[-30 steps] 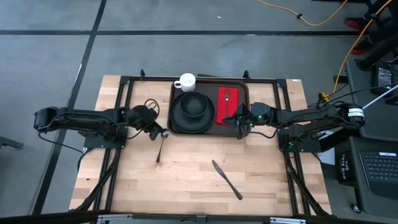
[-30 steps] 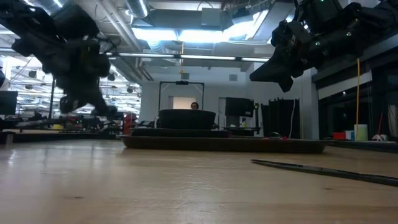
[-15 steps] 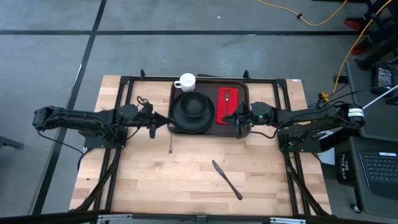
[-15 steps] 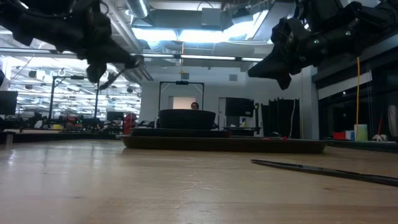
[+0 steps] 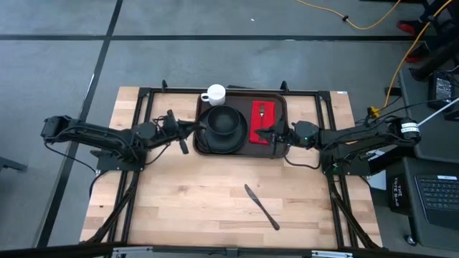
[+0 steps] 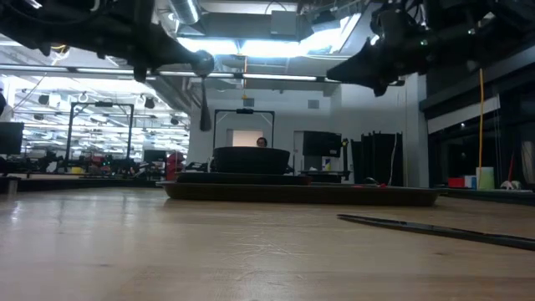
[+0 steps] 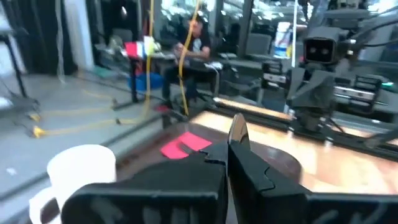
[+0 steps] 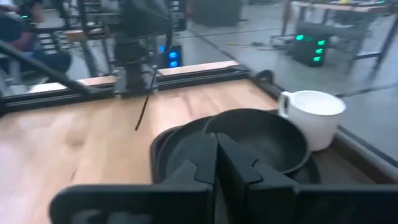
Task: Set up tray
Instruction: Put the black spoon to the left of the black fork on the red napkin on the brown serving tray
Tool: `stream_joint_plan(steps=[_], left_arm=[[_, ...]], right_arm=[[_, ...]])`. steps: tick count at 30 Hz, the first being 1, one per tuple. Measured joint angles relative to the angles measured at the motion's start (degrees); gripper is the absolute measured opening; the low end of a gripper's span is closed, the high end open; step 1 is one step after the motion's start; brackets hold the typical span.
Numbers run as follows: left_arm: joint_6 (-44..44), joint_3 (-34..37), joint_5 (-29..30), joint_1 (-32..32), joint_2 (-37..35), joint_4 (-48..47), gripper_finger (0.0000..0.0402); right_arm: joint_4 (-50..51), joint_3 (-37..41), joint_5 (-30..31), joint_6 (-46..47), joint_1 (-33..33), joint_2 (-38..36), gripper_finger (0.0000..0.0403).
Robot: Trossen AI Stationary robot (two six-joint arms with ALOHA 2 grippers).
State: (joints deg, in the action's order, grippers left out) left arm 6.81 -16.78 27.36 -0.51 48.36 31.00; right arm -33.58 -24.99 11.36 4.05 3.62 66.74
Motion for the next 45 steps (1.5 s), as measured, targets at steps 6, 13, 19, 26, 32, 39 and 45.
stream_joint_plan(steps=[6, 13, 19, 26, 32, 39, 45], left_arm=[[-11.2, 0.0, 1.9, 0.0, 8.6, 15.5, 0.0002], [-15.4, -3.3, 2.8, -1.8, 16.9, 21.9, 0.0002], [-19.4, -9.1, 1.9, -2.7, 23.6, 21.8, 0.0002], [-20.9, -13.5, 1.6, -3.9, 26.1, 22.0, 0.0002], [-22.5, -15.2, 1.5, -5.0, 26.2, 22.0, 0.0002], [-23.1, -15.8, 1.5, -6.6, 26.2, 21.9, 0.0002], [-23.5, -15.8, 1.5, -6.9, 26.2, 21.8, 0.0002]], right_arm=[[-4.1, 0.0, 4.1, -0.5, -0.2, 0.0, 0.0009], [-6.5, -2.4, 4.1, -4.7, -0.2, 0.6, 0.0013], [-4.5, -8.3, 4.4, -10.5, -1.9, 5.9, 0.0006], [-4.1, -13.8, 17.8, -16.7, -4.9, 13.6, 0.0010], [-4.1, -18.4, 20.1, -18.9, -6.7, 18.1, 0.0004], [-4.2, -21.5, 20.0, -19.3, -6.8, 21.4, 0.0031], [-4.4, -24.4, 19.9, -19.4, -6.4, 24.7, 0.0045]])
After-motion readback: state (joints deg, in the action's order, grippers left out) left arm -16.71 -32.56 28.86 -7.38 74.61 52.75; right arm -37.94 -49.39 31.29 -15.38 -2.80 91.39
